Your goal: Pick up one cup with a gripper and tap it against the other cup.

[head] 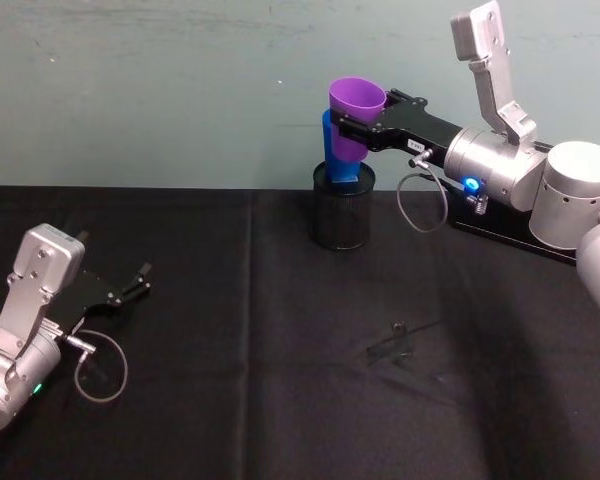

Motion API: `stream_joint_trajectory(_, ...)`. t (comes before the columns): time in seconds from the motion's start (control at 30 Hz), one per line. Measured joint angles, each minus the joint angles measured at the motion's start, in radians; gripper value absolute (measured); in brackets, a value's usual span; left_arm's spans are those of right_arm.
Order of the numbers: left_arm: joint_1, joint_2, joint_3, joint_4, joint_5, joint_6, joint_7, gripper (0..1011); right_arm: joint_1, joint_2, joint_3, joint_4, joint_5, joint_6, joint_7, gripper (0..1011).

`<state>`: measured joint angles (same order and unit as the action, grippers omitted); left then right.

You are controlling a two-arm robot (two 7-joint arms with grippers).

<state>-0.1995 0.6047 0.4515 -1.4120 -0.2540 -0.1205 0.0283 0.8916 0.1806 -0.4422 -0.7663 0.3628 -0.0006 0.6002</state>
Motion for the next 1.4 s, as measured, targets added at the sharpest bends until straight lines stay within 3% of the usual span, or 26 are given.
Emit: stream_joint_trajectory(1.4, 0.0, 0.0, 0.0, 0.0, 0.0, 0.0, 0.0, 1012, 0.067, -0.042, 0.025, 0.138, -0.028, -0.048, 0.04, 729)
